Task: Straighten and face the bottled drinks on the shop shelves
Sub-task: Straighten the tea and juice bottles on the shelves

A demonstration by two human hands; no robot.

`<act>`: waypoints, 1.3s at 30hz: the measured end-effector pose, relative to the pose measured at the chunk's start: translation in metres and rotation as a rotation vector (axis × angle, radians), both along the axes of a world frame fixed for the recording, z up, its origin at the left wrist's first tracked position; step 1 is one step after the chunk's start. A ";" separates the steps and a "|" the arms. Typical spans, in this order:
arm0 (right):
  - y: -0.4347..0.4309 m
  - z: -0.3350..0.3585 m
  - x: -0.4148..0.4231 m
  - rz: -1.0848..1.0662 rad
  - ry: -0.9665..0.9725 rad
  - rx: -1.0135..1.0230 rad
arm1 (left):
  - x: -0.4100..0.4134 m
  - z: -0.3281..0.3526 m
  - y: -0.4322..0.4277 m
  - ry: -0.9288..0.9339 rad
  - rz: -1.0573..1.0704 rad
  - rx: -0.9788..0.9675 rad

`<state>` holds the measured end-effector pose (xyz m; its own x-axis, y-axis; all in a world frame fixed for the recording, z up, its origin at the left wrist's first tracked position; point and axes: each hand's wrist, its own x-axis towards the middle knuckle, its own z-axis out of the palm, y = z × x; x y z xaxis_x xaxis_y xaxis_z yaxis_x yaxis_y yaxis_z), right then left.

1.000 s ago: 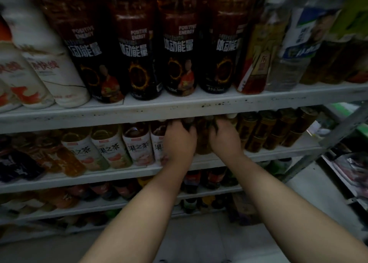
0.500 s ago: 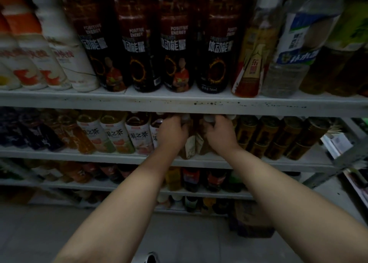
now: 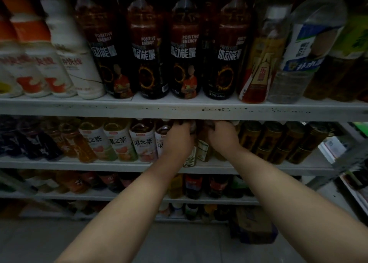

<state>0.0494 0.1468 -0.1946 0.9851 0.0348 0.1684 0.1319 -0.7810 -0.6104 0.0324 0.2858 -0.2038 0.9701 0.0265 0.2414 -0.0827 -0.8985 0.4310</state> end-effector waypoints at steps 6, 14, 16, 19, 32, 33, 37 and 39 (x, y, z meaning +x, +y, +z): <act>-0.002 0.004 -0.002 0.072 -0.031 -0.029 | 0.003 -0.001 -0.004 -0.055 -0.027 -0.046; -0.010 0.012 0.007 0.124 0.094 -0.096 | 0.015 0.003 -0.001 0.050 0.024 -0.042; -0.010 0.010 0.009 0.112 0.107 -0.062 | 0.015 0.002 0.000 0.023 0.002 -0.045; -0.004 0.003 0.011 0.028 0.092 0.099 | 0.014 -0.001 0.001 -0.017 -0.025 -0.043; -0.002 0.001 0.008 0.005 0.011 0.133 | 0.014 -0.005 0.005 -0.086 -0.085 -0.074; 0.000 0.000 0.007 -0.011 0.002 0.176 | 0.014 -0.005 0.005 -0.086 -0.087 -0.079; 0.003 -0.003 0.007 -0.060 -0.014 0.306 | 0.012 -0.007 0.006 -0.103 -0.070 -0.073; 0.001 -0.001 0.005 -0.046 -0.021 0.347 | 0.012 -0.007 0.005 -0.113 -0.082 -0.071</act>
